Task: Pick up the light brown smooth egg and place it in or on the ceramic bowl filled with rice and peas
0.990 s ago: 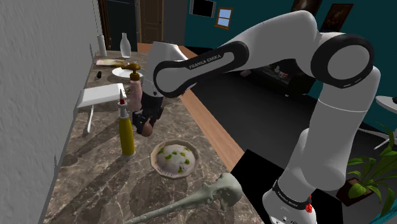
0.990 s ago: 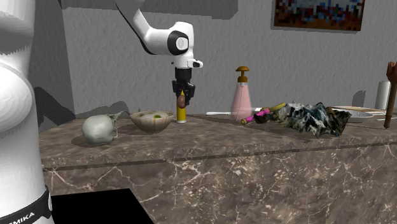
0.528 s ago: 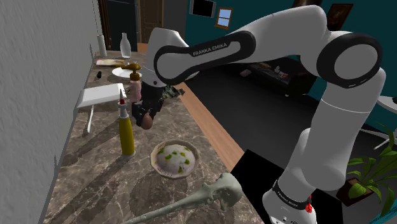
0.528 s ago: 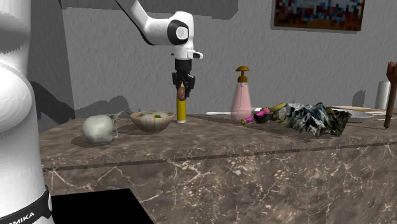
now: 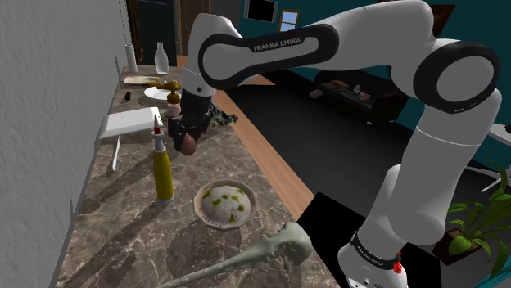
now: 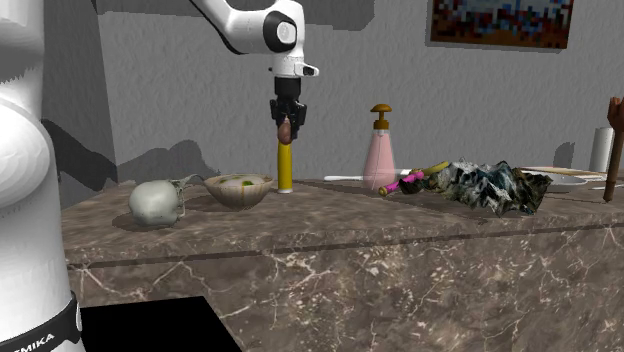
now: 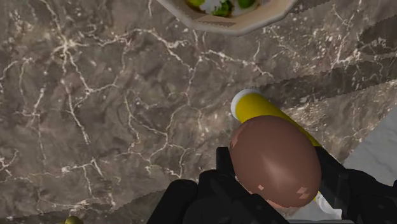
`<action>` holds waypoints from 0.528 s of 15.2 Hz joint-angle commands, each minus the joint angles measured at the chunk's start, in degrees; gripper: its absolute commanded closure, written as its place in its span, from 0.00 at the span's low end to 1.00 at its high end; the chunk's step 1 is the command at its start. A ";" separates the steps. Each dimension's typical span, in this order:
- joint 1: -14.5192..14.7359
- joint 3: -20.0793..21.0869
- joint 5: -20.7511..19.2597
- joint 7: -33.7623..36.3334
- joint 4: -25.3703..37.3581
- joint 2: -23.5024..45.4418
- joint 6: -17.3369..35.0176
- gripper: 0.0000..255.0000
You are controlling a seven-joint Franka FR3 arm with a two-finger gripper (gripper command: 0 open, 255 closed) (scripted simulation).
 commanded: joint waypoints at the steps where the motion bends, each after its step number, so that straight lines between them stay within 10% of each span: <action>1: 0.00 0.00 -0.06 0.17 1.02 -0.13 -1.14 1.00; 8: 1.02 0.93 4.06 0.19 -16.42 -15.79 1.09 1.00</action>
